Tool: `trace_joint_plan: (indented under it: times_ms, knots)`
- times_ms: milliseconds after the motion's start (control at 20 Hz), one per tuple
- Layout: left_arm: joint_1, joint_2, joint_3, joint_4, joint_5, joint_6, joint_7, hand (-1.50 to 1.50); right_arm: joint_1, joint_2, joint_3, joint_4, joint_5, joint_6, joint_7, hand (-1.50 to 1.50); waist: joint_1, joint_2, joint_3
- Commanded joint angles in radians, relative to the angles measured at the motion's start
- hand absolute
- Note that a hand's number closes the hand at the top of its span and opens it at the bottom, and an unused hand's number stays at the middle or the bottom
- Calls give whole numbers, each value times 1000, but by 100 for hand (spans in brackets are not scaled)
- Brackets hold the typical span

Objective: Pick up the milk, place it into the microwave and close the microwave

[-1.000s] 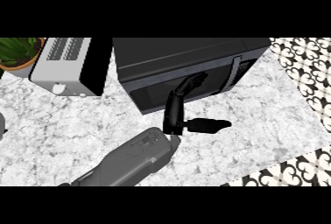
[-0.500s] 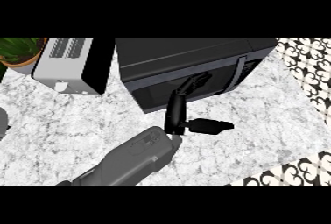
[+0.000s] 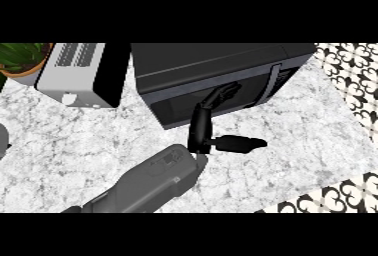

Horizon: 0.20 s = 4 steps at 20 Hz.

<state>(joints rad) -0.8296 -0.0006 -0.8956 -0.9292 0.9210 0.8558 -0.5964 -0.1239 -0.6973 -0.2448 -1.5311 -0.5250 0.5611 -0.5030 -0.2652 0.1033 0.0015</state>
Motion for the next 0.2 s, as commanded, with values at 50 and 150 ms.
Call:
trace_joint_plan:
  times_ms: [50, 150]
  knots:
    - [-61, 1, 67, 84, 38, 18, -7, -150, -26, -27, -1, 38, -52, 57, 17, -150, -9, 7, -1]
    - [-59, 1, 68, 79, 51, 23, -16, -150, -44, -30, -14, 61, -72, 49, 27, -150, -5, 7, -1]
